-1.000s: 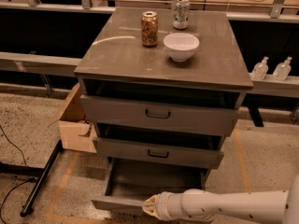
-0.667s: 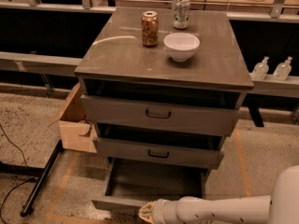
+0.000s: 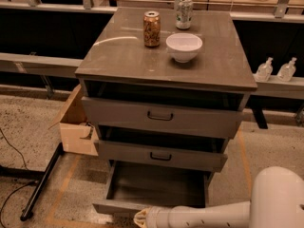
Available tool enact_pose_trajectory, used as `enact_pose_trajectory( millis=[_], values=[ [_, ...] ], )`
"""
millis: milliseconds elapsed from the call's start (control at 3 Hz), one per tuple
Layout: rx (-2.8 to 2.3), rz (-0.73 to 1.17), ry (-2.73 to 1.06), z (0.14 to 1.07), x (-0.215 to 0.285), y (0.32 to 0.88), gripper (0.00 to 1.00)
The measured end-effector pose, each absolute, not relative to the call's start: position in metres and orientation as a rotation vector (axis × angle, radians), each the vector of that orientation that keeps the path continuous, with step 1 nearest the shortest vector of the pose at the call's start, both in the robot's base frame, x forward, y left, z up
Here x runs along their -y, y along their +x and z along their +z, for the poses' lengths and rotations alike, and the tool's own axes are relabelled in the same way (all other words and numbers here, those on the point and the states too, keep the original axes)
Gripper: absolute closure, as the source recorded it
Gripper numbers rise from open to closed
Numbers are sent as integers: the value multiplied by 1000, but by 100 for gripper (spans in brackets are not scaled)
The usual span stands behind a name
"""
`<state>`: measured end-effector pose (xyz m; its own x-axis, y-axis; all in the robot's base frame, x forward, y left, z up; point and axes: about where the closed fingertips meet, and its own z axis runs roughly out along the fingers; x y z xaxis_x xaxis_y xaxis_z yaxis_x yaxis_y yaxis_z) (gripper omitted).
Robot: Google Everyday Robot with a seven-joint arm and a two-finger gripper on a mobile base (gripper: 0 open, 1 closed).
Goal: Close bottom drawer
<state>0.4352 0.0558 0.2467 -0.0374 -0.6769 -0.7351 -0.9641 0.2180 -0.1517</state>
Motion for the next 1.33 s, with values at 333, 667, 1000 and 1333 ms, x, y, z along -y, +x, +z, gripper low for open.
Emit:
enact_pose_trajectory(
  millis=[333, 667, 1000, 1333],
  values=[
    [-1798, 474, -1496, 230, -71, 440, 100],
    [-1818, 409, -1475, 218, -82, 444, 100],
    [-1831, 334, -1452, 210, -89, 454, 100],
    [-1837, 277, -1441, 201, -93, 466, 100]
  ],
)
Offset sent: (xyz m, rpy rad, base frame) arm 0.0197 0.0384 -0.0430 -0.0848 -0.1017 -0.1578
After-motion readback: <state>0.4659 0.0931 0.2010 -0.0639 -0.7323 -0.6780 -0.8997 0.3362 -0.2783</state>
